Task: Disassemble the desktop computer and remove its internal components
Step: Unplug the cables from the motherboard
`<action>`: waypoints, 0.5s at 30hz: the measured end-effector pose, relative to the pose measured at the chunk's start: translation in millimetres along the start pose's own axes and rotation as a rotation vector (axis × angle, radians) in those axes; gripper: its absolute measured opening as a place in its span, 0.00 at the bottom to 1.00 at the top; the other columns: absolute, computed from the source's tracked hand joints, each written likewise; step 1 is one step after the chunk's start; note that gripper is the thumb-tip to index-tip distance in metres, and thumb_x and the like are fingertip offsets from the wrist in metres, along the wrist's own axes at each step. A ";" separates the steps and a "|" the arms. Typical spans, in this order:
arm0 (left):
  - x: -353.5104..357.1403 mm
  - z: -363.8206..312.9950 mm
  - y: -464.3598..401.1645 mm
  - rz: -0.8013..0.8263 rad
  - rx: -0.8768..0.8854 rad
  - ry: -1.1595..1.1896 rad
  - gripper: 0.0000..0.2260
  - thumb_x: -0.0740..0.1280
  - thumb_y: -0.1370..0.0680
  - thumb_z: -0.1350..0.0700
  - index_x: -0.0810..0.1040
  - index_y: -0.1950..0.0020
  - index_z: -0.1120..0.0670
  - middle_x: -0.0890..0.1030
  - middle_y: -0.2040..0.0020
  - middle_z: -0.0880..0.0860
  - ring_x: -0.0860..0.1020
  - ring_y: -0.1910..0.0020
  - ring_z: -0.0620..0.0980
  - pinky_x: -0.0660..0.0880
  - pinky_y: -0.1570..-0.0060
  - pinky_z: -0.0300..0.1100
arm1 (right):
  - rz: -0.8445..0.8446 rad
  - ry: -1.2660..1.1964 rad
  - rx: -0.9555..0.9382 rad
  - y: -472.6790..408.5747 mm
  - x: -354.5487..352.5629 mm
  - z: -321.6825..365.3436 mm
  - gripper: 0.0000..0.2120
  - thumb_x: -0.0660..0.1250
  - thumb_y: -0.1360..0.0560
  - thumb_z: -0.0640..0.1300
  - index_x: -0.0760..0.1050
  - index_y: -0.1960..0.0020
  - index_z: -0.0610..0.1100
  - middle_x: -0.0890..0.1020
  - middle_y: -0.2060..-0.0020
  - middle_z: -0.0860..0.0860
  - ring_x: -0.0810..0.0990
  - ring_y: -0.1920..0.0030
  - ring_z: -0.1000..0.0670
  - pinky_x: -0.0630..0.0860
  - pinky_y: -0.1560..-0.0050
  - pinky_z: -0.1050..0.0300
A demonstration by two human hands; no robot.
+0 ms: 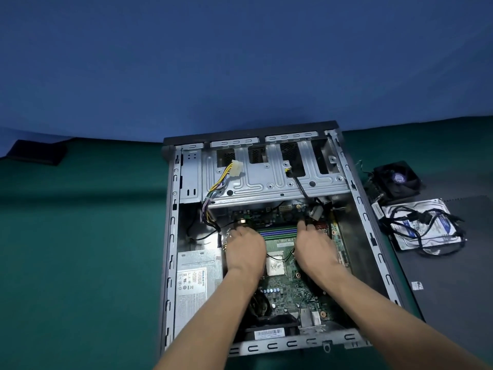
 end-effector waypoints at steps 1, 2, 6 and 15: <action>1.0 -1.2 1.1 0.004 -0.002 0.003 0.20 0.58 0.23 0.64 0.62 0.32 0.68 0.71 0.38 0.66 0.72 0.39 0.61 0.73 0.43 0.49 | 0.008 0.024 -0.008 0.1 2.6 -0.6 0.29 0.57 0.27 0.31 0.55 0.26 0.36 0.79 0.46 0.43 0.80 0.52 0.44 0.70 0.61 0.54; 2.1 -2.4 1.9 0.012 -0.009 0.016 0.21 0.58 0.23 0.64 0.60 0.31 0.68 0.70 0.37 0.67 0.71 0.38 0.62 0.73 0.42 0.50 | 0.020 0.046 -0.008 0.3 5.1 -1.1 0.32 0.57 0.28 0.30 0.52 0.25 0.36 0.81 0.51 0.45 0.79 0.58 0.46 0.70 0.64 0.55; 5.7 -0.4 0.9 0.048 -0.100 0.145 0.24 0.60 0.22 0.60 0.57 0.30 0.68 0.69 0.34 0.65 0.68 0.35 0.61 0.70 0.38 0.50 | 0.046 0.153 -0.002 1.7 10.5 4.7 0.35 0.57 0.27 0.32 0.45 0.25 0.34 0.82 0.60 0.50 0.73 0.68 0.49 0.67 0.71 0.56; 12.2 3.9 2.1 0.052 -0.179 0.274 0.25 0.61 0.23 0.61 0.55 0.29 0.66 0.66 0.31 0.62 0.64 0.31 0.58 0.65 0.33 0.49 | 0.038 0.118 0.029 -0.3 7.5 9.3 0.31 0.55 0.24 0.35 0.45 0.25 0.35 0.82 0.62 0.50 0.75 0.69 0.50 0.69 0.72 0.57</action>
Point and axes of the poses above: each hand's wrist, its own y-axis away from the middle knuckle, its own x-axis out of the palm, z = x × y, the point moved 6 cm from there along -y, towards the middle knuckle
